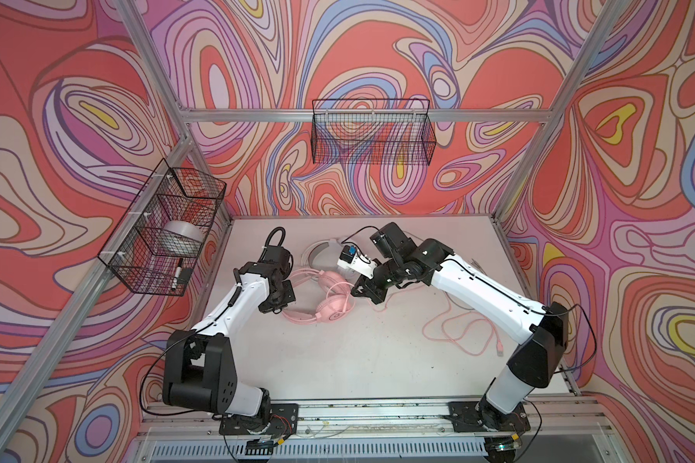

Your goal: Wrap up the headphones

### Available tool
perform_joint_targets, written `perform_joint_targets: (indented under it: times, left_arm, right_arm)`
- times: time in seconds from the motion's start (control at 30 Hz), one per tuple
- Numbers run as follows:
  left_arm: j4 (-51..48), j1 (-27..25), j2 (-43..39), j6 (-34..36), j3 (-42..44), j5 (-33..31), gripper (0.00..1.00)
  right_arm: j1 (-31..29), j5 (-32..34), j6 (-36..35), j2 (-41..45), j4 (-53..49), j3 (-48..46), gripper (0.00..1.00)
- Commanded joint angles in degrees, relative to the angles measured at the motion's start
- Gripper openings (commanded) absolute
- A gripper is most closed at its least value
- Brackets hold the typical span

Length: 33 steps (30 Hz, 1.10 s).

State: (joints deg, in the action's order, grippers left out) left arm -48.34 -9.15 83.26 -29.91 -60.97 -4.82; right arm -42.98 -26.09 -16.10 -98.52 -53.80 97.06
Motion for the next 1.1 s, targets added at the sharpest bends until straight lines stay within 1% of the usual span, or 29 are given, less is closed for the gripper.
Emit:
perform_joint_targets:
  times: [0.0, 0.07, 0.27, 0.43, 0.67, 0.83, 1.07]
  left_arm:
    - [1.22, -1.4, -3.36, 2.96, -0.29, 1.44, 0.0]
    - [1.93, -1.92, -4.69, 4.76, -0.25, 1.47, 0.0]
    - [3.16, -2.61, -7.48, 9.26, 0.11, 2.3, 0.0]
    - [5.33, -2.87, -9.86, 12.29, 2.05, 5.61, 0.0]
    - [6.11, -3.15, -9.35, 13.83, 2.7, 8.41, 0.0]
    - [6.77, -3.49, -9.35, 14.18, 2.83, 9.81, 0.0]
    - [7.15, -3.51, -10.54, 15.21, 3.55, 12.69, 0.0]
  right_arm:
    - [1.35, 0.58, 0.17, -3.39, -2.14, 4.2, 0.0]
    - [2.19, 1.39, 0.18, -6.19, -3.89, 7.01, 0.0]
    - [5.07, 1.57, 2.19, -10.37, -3.77, 11.69, 0.0]
    - [6.9, 2.09, 4.41, -12.61, -2.62, 13.44, 0.0]
    - [7.37, 1.83, 5.52, -16.99, -2.89, 18.12, 0.0]
    - [7.78, 1.98, 7.71, -19.96, -2.54, 19.91, 0.0]
    - [8.24, 0.41, 10.38, -21.02, 0.21, 18.29, 0.0]
